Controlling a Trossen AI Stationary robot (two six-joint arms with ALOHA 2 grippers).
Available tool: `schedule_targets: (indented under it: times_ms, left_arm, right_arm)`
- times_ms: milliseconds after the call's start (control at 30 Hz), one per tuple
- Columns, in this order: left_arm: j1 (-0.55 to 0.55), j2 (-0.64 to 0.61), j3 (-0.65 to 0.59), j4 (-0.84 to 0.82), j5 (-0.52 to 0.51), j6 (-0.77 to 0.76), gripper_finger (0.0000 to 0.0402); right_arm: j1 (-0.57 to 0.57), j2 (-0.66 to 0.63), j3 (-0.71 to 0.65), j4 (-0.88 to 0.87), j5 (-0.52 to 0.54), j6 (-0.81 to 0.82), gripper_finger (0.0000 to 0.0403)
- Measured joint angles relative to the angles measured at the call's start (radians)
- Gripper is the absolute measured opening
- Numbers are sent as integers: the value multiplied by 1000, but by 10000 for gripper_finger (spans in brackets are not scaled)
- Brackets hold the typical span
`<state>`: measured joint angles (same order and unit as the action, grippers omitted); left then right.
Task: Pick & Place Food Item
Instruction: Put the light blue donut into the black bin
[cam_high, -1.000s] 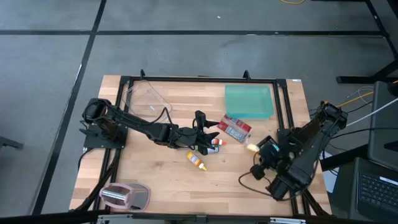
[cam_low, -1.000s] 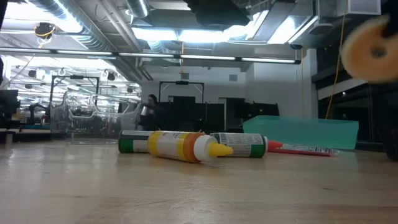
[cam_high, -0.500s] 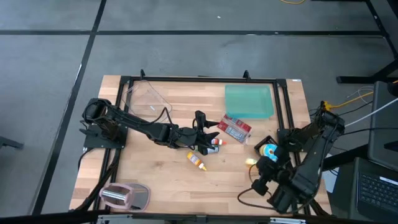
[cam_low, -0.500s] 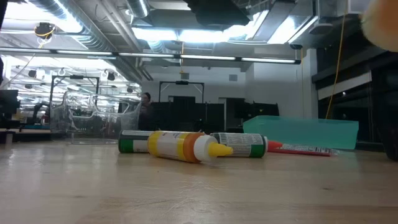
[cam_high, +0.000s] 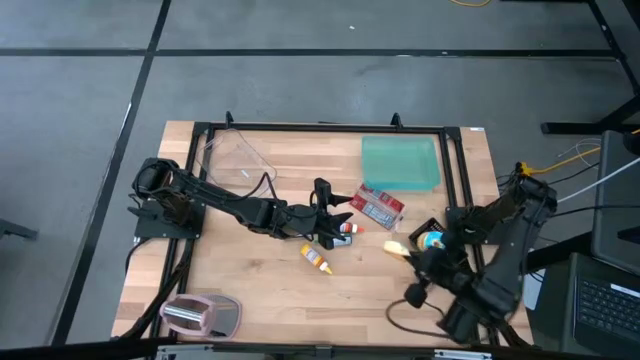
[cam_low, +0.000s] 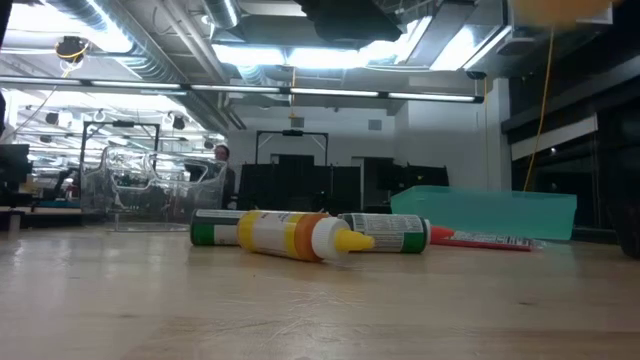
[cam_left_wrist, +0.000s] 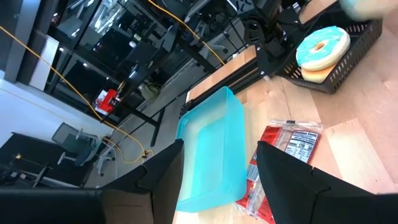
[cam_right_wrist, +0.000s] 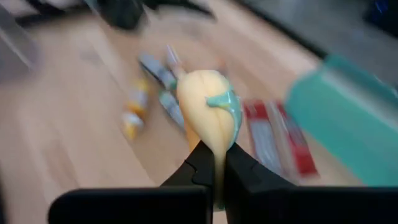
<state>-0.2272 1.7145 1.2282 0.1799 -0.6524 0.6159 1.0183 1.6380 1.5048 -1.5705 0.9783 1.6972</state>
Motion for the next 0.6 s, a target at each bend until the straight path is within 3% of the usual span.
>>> schedule_targets:
  times_ms: [167,300,400,600]
  left_arm:
    - [0,0,0,0,26,-9,193]
    - [0,0,0,0,27,-10,189]
    - [0,0,0,-4,28,-10,189]
    - [0,0,0,-4,27,-17,187]
  right_arm:
    - [88,-52,-102,-1,357,221,7]
    - [111,-76,-278,2,527,456,7]
    - [79,-103,-407,108,589,477,7]
    - [-5,-182,-534,220,592,488,7]
